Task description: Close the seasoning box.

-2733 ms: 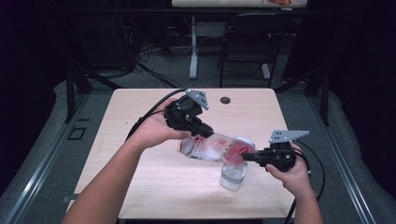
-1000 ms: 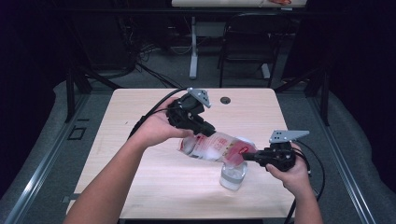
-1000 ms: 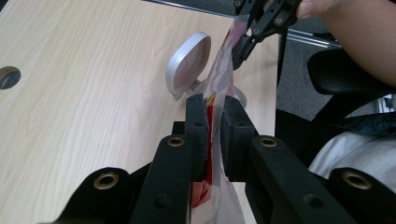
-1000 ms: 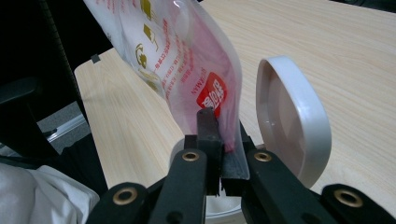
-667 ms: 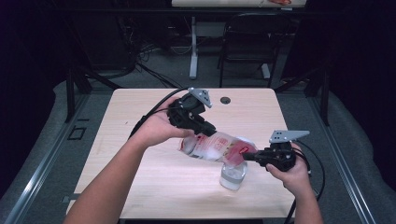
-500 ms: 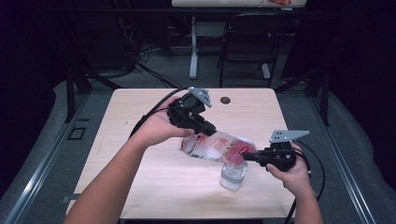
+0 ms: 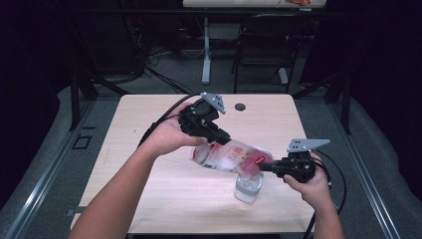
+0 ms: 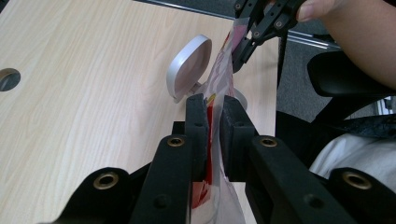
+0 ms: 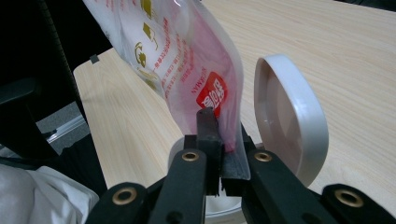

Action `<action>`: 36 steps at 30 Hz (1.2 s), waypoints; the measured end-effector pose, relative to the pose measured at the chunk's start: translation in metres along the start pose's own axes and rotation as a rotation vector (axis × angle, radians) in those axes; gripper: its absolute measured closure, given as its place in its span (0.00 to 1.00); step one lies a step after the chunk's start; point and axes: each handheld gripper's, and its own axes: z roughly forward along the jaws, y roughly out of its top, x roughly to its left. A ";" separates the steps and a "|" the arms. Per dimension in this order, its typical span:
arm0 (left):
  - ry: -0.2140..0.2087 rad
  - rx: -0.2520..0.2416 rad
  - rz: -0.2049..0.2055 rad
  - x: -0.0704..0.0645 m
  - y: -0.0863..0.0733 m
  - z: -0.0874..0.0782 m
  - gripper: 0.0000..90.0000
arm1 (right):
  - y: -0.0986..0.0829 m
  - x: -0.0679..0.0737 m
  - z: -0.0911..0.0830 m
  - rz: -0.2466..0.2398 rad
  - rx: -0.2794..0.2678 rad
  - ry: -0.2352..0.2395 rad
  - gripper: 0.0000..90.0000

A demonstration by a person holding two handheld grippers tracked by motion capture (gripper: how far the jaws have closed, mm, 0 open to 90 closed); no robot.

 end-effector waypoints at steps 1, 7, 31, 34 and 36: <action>0.000 0.000 0.001 0.000 0.000 0.000 0.93 | 0.000 0.000 0.000 0.000 -0.001 -0.001 0.99; 0.001 0.000 0.001 0.000 0.000 0.000 0.93 | 0.000 0.000 0.000 0.001 -0.002 -0.004 0.99; -0.002 -0.004 -0.002 0.001 0.003 0.001 0.93 | -0.002 -0.002 0.001 0.014 -0.006 -0.003 0.99; 0.000 -0.011 -0.007 0.001 0.003 0.002 0.93 | -0.002 -0.002 0.001 0.013 -0.006 -0.007 0.99; 0.000 -0.013 -0.008 0.002 0.003 0.002 0.93 | -0.002 -0.002 0.001 0.013 -0.007 -0.008 0.99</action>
